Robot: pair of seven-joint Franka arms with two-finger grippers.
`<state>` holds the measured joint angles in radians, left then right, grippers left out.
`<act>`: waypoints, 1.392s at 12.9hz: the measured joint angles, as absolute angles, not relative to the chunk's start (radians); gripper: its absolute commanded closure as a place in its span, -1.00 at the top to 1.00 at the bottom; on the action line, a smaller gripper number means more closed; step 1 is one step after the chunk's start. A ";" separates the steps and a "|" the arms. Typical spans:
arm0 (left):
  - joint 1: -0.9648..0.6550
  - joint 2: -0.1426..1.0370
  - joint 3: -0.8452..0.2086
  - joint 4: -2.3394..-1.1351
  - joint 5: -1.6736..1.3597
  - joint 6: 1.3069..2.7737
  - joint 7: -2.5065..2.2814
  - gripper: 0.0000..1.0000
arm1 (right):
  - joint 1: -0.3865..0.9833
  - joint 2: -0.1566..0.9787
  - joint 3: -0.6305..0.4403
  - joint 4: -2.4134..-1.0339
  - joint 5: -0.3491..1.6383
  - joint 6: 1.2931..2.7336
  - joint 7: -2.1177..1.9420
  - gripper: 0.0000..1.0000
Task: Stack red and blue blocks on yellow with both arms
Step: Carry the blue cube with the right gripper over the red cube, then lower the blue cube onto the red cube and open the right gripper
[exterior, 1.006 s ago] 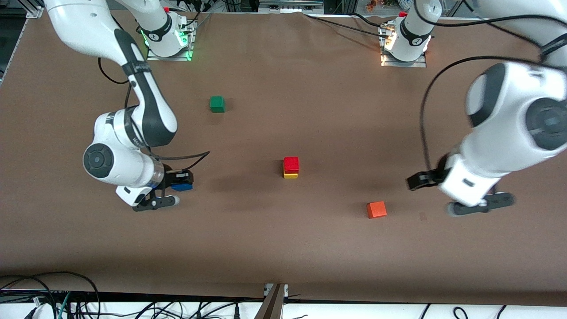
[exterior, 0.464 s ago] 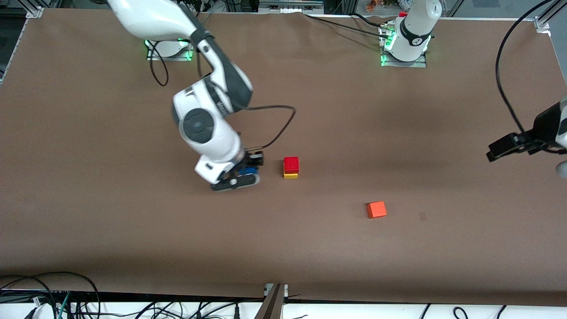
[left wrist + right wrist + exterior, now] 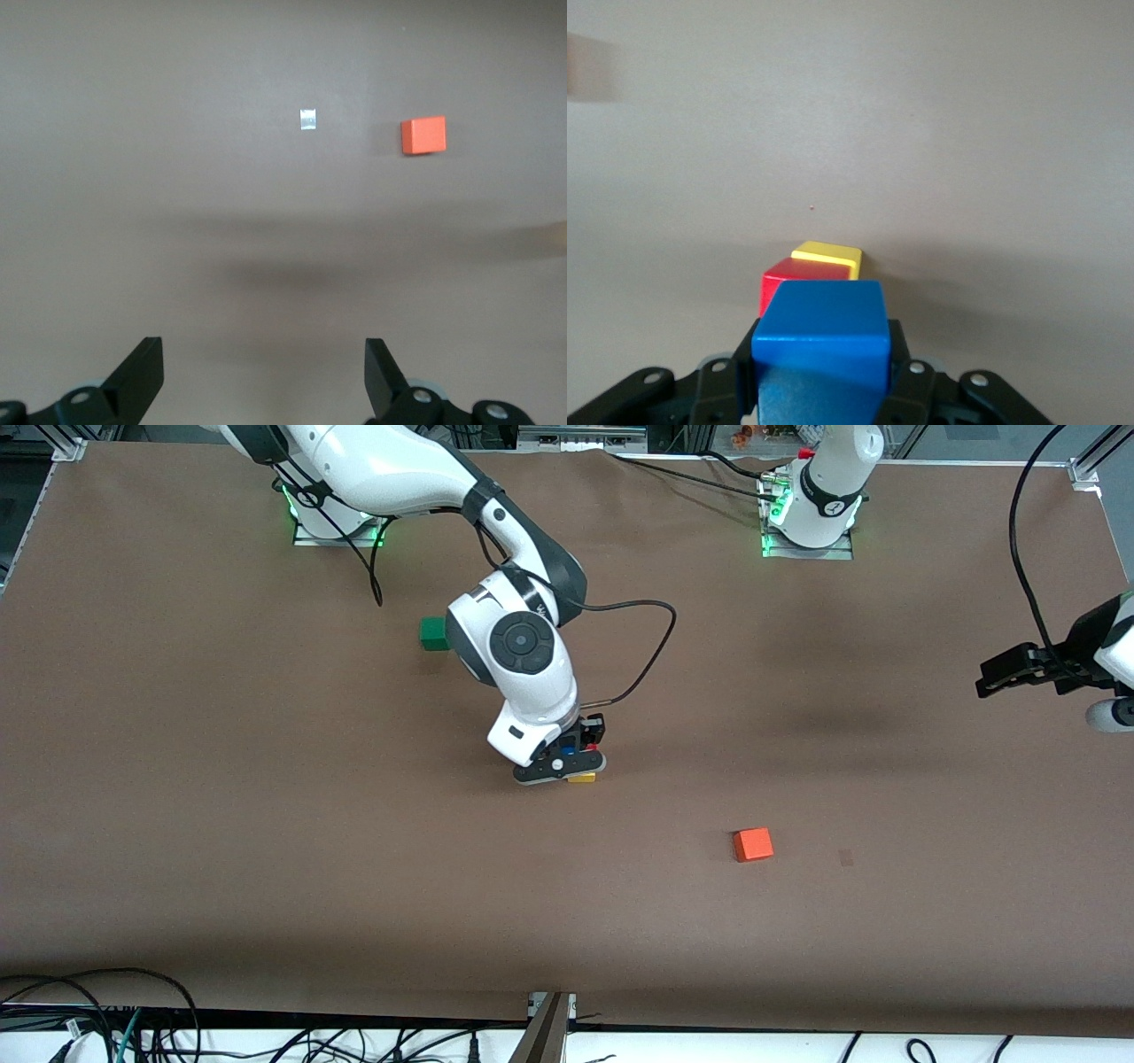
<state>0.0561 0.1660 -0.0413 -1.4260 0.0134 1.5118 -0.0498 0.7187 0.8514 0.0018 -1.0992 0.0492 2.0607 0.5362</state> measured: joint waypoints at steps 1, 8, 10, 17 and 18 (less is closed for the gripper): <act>0.056 0.163 -0.043 -1.434 0.013 1.512 -0.050 1.00 | 0.725 0.862 0.001 -1.097 0.044 2.071 0.543 -0.12; 0.056 0.166 -0.048 -1.447 0.007 1.514 -0.046 1.00 | 0.754 0.875 -0.001 -1.085 0.027 2.064 0.655 -0.11; 0.056 0.166 -0.048 -1.447 0.007 1.514 -0.044 1.00 | 0.765 0.875 -0.001 -1.085 0.017 2.059 0.679 -0.11; 0.056 0.166 -0.048 -1.447 0.006 1.515 -0.034 1.00 | 0.773 0.875 -0.001 -1.085 0.011 2.053 0.700 -0.04; 0.056 0.166 -0.048 -1.447 0.006 1.515 -0.034 1.00 | 0.773 0.876 -0.002 -1.085 0.011 2.053 0.701 -0.02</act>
